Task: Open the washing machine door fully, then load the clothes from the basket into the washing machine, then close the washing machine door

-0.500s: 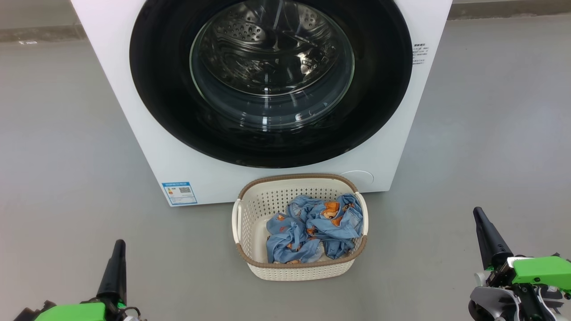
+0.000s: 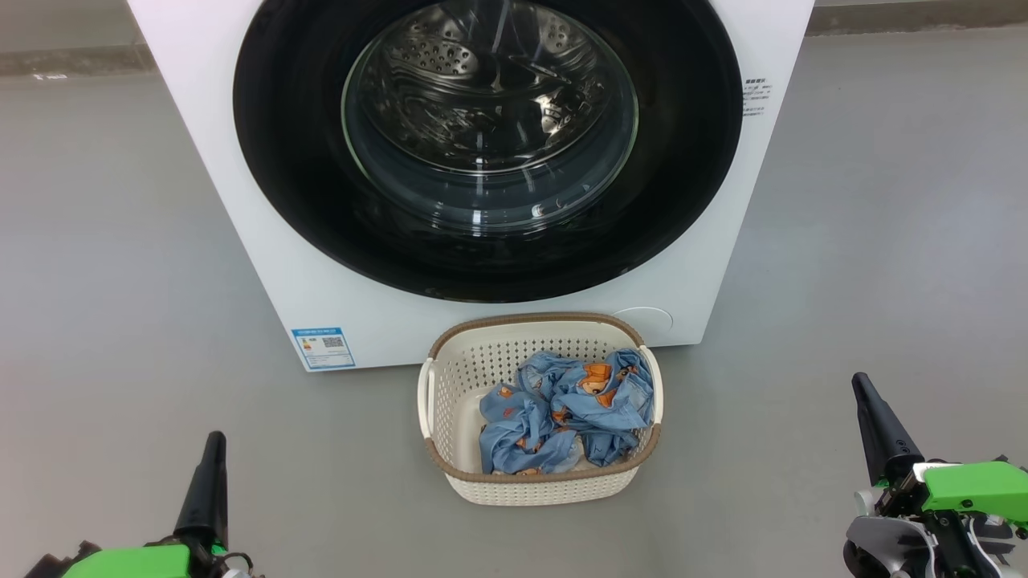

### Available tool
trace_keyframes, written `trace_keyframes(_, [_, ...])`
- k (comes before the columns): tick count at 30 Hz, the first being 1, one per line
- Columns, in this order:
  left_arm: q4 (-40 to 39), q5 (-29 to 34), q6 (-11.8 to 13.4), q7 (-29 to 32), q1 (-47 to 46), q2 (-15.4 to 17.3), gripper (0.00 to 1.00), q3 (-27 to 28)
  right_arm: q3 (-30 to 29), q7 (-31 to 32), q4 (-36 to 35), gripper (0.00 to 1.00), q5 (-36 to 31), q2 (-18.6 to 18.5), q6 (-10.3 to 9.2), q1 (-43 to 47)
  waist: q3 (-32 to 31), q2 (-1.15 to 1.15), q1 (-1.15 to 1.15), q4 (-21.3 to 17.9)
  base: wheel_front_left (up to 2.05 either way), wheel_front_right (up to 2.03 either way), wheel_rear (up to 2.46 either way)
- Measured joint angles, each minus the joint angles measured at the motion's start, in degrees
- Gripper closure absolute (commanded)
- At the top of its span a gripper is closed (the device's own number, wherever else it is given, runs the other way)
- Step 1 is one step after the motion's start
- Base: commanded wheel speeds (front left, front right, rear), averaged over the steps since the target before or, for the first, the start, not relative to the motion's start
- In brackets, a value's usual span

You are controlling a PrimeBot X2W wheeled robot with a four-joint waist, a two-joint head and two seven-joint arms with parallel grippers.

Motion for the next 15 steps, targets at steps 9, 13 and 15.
trace_keyframes(9, [0.0, 0.0, 0.0, 0.0, 0.0, 0.0, 1.0, 0.01, 0.0, 0.0, 0.0, 1.0, 0.0, 0.0, 0.0, 0.0, 0.0, 0.0, 0.0, 0.0, 0.0, 0.0, 0.0])
trace_keyframes(13, [0.0, 0.0, 0.0, 0.0, 0.0, 0.0, 1.0, 0.01, 0.0, 0.0, 0.0, 1.0, 0.0, 0.0, 0.0, 0.0, 0.0, 0.0, 0.0, 0.0, 0.0, 0.0, 0.0])
trace_keyframes(15, [0.0, 0.0, 0.0, 0.0, 0.0, 0.0, 1.0, 0.01, 0.0, 0.0, 0.0, 1.0, 0.0, 0.0, 0.0, 0.0, 0.0, 0.0, 0.0, 0.0, 0.0, 0.0, 0.0])
